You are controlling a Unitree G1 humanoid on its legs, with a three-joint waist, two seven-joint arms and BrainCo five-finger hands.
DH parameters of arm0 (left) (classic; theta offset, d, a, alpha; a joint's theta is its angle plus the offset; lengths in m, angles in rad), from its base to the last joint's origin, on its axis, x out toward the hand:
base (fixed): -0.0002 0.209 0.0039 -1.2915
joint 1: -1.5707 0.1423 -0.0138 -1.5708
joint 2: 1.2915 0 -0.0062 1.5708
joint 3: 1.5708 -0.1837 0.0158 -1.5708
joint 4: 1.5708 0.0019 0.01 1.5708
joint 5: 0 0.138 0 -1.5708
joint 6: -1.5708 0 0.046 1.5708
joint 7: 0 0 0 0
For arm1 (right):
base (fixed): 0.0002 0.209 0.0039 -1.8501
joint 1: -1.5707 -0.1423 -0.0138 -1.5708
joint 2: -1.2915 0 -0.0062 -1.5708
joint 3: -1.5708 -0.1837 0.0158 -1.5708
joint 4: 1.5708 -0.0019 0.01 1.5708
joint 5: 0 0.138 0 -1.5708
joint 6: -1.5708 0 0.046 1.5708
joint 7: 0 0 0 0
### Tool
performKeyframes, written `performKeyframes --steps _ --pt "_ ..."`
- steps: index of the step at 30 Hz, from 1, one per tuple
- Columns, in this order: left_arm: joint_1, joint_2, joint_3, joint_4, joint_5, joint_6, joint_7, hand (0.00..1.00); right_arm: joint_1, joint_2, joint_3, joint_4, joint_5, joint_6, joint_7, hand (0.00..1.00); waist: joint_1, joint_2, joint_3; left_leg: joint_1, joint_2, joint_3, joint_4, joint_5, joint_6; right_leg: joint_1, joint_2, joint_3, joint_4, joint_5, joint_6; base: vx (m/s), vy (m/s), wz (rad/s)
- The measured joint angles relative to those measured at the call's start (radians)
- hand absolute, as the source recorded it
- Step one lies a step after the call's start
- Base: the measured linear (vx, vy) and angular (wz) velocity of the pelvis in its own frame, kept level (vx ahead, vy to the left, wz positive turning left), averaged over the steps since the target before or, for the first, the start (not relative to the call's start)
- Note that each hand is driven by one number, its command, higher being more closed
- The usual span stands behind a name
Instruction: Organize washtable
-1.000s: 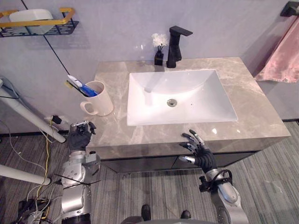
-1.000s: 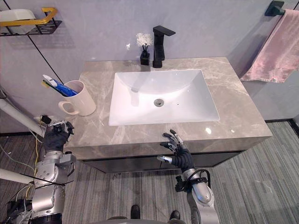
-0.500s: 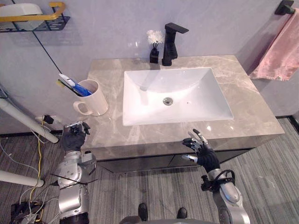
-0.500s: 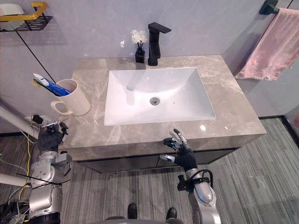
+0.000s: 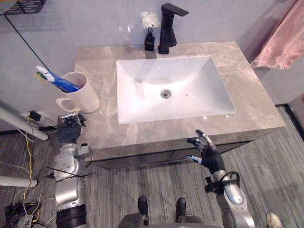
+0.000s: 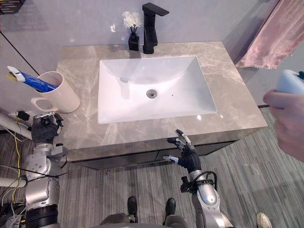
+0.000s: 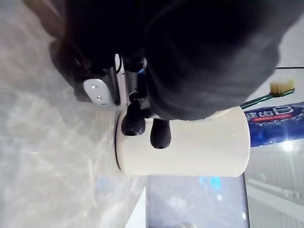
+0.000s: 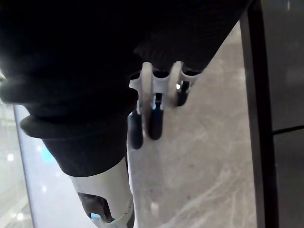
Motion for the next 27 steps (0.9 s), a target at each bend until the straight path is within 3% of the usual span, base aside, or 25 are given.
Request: performKeyframes --steps 6,11,27 --pt "-0.073 0.045 0.035 0.049 -0.001 -0.005 0.006 1.0 -0.013 0.0 0.001 -0.012 0.0 -0.013 0.0 0.0 0.002 0.004 0.03 -0.008 0.017 0.028 0.0 -0.001 0.001 -0.017 0.018 0.022 -0.018 0.05 -0.006 -0.01 -0.006 -0.16" --pt "-0.108 0.113 0.044 0.101 -0.001 -0.005 0.026 1.0 -0.011 0.0 0.001 -0.017 0.0 -0.023 0.0 0.0 0.002 0.003 0.036 -0.017 0.015 0.043 0.003 -0.004 0.005 -0.03 0.016 0.022 -0.018 0.055 -0.003 0.01 0.0 -0.07" --pt "-0.223 0.197 0.054 0.181 -0.001 0.002 0.046 1.0 0.008 -0.001 0.002 -0.059 0.0 -0.045 0.001 0.0 0.003 -0.008 0.083 -0.028 0.015 0.042 0.014 -0.007 0.005 -0.032 0.015 0.019 -0.022 0.056 -0.004 0.01 -0.003 0.0"
